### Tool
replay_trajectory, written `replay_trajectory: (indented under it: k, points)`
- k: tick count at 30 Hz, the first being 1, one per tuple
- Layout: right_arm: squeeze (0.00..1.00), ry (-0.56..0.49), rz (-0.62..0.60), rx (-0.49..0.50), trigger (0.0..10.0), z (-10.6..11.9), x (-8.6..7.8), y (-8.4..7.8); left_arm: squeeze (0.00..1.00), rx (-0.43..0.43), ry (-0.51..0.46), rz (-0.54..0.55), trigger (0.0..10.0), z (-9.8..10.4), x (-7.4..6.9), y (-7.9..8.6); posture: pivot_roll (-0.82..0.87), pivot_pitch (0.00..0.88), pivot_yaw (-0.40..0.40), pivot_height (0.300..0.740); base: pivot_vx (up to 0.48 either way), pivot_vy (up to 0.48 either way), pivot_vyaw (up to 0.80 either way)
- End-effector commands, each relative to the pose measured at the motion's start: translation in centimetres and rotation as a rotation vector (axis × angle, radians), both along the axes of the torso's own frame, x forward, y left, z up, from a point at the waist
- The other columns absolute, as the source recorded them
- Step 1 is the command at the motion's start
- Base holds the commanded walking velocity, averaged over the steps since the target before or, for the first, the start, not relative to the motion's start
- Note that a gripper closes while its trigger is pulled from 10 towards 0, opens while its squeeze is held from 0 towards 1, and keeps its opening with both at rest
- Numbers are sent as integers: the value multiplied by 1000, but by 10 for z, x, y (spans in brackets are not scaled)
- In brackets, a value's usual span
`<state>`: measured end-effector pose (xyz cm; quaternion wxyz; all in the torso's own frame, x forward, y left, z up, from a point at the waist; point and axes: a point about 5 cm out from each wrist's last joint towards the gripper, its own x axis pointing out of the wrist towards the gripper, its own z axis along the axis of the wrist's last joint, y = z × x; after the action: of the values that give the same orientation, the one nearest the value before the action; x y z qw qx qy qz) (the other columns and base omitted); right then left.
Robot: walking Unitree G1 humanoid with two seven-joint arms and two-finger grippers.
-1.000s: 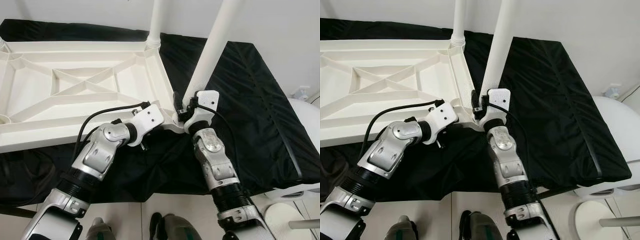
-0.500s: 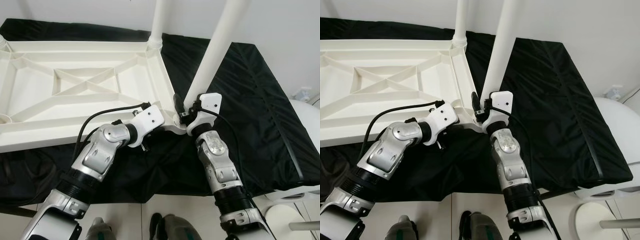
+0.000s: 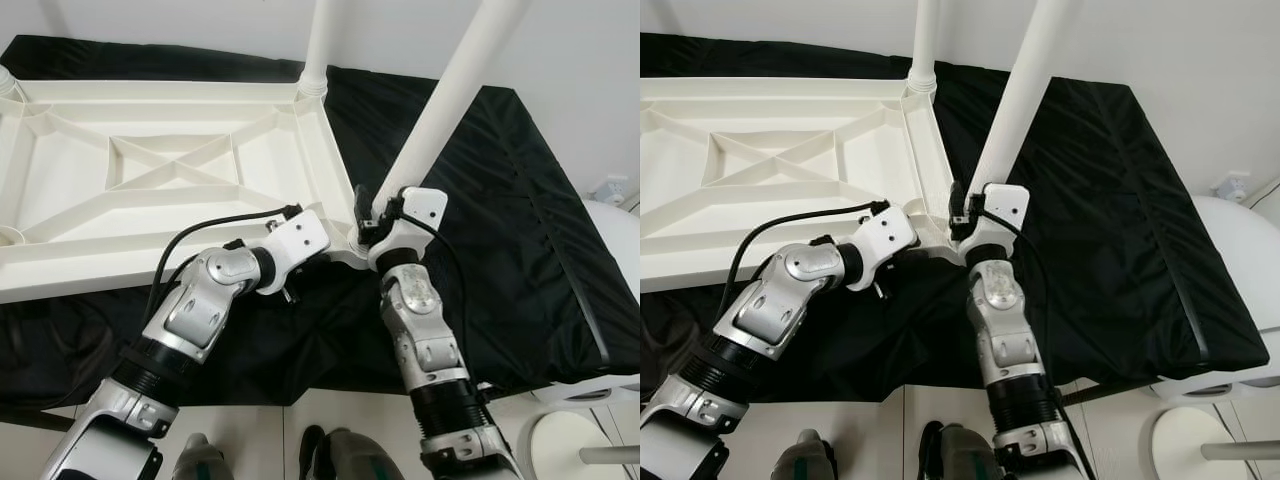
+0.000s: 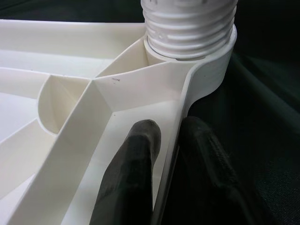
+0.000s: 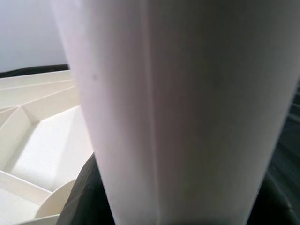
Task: Building children table
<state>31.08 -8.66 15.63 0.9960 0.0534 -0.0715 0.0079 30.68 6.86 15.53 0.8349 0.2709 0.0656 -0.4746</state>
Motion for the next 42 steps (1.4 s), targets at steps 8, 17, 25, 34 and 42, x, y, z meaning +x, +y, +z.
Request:
replay_trajectory:
  k: [8, 17, 25, 34, 42]
  points:
    - [0, 249, -61, -41, 10000, -48, -13, -8, 0, -37, -60, -109, 10000, 18, -9, -15, 94, 142, -132, 740, 0, 0, 0]
    - [0, 68, -38, -35, 10000, -13, -7, -6, 0, -39, -65, -104, 10000, 19, -8, -15, 102, 134, -130, 740, 0, 0, 0]
    - [0, -117, -27, -18, 10000, 36, 0, -8, 0, -31, -65, -102, 10000, 18, -7, -14, 96, 120, -128, 740, 0, 0, 0]
    - [0, -235, -2, 2, 10000, 72, 3, -9, 0, -31, -70, -104, 10000, 17, -6, -17, 92, 102, -133, 740, 0, 0, 0]
    - [0, -224, 3, -3, 10000, 69, 4, -11, 1000, -60, -46, -114, 10000, 18, -7, -17, 93, 95, -135, 740, 0, 0, 0]
